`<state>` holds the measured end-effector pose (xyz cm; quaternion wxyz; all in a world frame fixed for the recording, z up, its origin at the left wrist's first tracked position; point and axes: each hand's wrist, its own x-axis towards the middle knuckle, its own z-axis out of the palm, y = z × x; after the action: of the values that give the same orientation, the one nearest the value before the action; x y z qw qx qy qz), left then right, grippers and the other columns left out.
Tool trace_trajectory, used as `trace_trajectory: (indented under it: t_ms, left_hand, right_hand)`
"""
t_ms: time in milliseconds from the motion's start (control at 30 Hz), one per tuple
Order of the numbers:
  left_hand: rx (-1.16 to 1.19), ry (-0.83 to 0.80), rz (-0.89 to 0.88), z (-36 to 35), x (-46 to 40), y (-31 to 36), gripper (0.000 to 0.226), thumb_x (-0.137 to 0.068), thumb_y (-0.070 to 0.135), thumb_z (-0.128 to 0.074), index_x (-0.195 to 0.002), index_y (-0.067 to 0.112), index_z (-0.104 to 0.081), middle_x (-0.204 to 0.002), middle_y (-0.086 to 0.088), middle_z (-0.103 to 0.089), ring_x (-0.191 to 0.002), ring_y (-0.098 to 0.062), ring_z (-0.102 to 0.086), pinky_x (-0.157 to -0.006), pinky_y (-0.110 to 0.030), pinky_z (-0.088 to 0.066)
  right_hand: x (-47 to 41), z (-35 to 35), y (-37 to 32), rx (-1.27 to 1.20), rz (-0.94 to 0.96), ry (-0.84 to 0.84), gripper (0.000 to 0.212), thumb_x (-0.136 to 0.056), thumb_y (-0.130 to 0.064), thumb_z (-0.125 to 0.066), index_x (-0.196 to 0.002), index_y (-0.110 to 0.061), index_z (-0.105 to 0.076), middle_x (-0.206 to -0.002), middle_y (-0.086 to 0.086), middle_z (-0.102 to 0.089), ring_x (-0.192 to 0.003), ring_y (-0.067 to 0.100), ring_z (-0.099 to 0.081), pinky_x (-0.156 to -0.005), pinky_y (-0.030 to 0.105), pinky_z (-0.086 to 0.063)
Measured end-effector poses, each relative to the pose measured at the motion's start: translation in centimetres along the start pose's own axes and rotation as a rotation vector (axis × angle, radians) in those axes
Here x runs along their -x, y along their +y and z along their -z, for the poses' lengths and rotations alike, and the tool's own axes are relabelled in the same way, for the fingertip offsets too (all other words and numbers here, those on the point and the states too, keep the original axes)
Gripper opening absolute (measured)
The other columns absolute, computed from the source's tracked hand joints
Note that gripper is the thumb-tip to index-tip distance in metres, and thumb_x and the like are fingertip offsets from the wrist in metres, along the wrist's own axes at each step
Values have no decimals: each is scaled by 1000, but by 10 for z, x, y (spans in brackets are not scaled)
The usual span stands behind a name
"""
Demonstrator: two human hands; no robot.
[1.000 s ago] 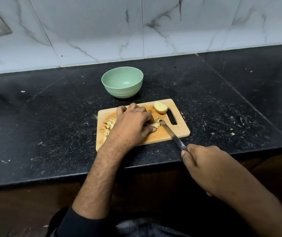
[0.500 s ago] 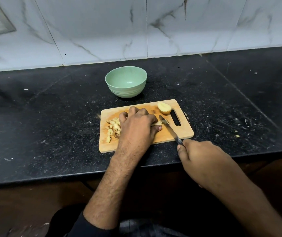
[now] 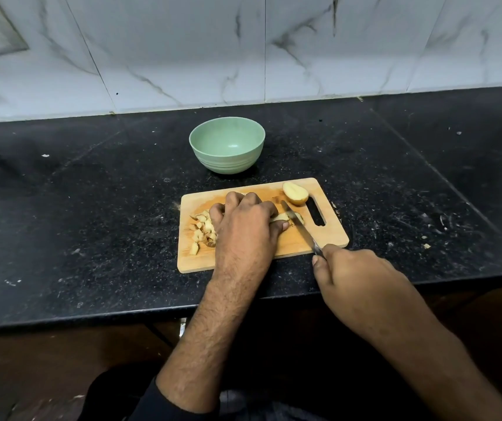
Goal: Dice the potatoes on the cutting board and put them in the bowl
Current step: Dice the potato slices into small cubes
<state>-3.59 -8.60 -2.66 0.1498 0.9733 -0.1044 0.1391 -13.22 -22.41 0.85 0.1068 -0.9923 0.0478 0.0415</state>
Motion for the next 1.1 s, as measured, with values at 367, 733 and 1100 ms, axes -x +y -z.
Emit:
trace_trajectory:
  t_ms: [367, 733, 1100]
  left_hand:
    - [62, -58, 11, 4, -5, 3, 22, -94, 37, -64, -114, 33, -70, -110, 11, -56, -116, -15, -41, -99, -42, -23]
    - [105, -32, 49, 3, -6, 5, 15, -91, 36, -69, -104, 34, -74, -101, 14, -59, -112, -13, -42, -89, -38, -21]
    - [83, -42, 55, 3, -1, -1, 27, -90, 45, -68, -114, 34, -70, -112, 10, -62, -117, -16, -39, -89, -39, -19]
  right_hand:
    - [-1, -6, -5, -4, 21, -17, 33, -106, -42, -25, -115, -26, -53, -77, -5, -48, -76, 23, -48, -68, 34, -41]
    - [-7, -10, 0, -10, 51, -56, 31, -108, -35, -25, -119, -23, -52, -79, -4, -54, -78, 22, -56, -69, 35, -45]
    - [19, 0, 0, -35, 24, 61, 27, -105, -46, -21, -96, -31, -42, -73, -8, -47, -69, 16, -48, -63, 33, -37]
